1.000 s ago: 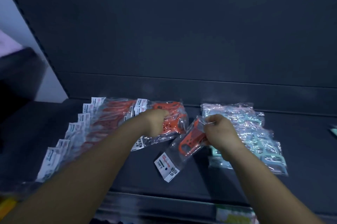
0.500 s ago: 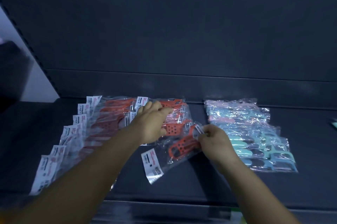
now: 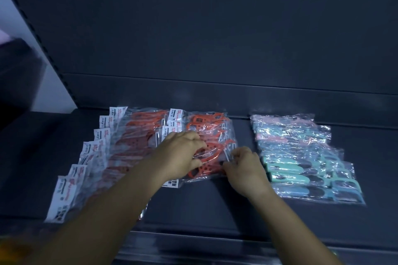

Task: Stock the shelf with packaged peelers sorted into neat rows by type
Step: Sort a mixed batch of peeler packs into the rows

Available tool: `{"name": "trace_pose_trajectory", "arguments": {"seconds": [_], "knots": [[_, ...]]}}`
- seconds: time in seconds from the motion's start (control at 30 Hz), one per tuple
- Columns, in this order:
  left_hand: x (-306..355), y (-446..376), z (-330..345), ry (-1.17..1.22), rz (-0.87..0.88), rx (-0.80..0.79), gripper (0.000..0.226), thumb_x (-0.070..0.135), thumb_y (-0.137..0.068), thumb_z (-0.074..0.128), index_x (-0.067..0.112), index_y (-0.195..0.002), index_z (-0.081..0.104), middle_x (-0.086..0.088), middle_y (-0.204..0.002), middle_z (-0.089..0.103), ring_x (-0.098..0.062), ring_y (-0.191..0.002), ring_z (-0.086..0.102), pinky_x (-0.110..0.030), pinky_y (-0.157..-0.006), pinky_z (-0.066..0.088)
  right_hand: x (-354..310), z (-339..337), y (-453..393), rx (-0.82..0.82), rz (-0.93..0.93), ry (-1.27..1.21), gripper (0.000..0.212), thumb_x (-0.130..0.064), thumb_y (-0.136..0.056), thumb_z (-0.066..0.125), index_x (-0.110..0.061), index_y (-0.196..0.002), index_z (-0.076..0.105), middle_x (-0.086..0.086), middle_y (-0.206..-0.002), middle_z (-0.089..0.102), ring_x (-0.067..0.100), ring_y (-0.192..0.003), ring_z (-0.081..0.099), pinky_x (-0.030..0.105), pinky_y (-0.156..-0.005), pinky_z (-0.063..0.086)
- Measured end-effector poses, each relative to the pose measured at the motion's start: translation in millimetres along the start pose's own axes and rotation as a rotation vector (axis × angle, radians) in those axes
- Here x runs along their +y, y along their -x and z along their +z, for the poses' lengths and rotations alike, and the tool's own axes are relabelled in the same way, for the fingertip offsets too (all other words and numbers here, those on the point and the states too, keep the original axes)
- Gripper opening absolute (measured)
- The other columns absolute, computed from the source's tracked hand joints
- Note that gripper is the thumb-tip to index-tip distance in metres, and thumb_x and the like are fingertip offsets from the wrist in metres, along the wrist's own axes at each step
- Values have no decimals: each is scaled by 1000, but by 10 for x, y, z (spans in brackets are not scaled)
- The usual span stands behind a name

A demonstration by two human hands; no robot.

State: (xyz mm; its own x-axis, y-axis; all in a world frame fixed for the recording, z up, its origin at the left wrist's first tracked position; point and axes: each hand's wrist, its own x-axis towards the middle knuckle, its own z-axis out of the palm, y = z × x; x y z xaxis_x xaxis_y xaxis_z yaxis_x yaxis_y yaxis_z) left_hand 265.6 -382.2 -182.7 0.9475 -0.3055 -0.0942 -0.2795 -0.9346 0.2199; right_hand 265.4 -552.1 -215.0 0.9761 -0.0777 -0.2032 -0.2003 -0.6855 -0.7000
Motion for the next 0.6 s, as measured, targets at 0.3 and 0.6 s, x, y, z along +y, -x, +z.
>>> {"name": "trace_pose_trajectory", "arguments": {"seconds": [0.3, 0.6], "knots": [[-172, -163, -7, -87, -61, -121, 84, 55, -91, 47, 22, -152, 0, 0, -160, -5, -19, -147, -2, -40, -117, -3, -75, -37, -169, -44, -95, 122, 54, -30, -80, 59, -14, -129, 42, 13, -129, 51, 34, -119, 46, 41, -104, 38], [-192, -312, -27, -8, -86, -100, 82, 58, -91, 42, 19, -152, 3, -1, -160, -6, -21, -147, -2, -40, -118, 0, -94, -31, -276, -31, -96, 66, 55, -44, -71, 66, -19, -117, 49, 7, -120, 57, 30, -112, 52, 41, -98, 44]]}}
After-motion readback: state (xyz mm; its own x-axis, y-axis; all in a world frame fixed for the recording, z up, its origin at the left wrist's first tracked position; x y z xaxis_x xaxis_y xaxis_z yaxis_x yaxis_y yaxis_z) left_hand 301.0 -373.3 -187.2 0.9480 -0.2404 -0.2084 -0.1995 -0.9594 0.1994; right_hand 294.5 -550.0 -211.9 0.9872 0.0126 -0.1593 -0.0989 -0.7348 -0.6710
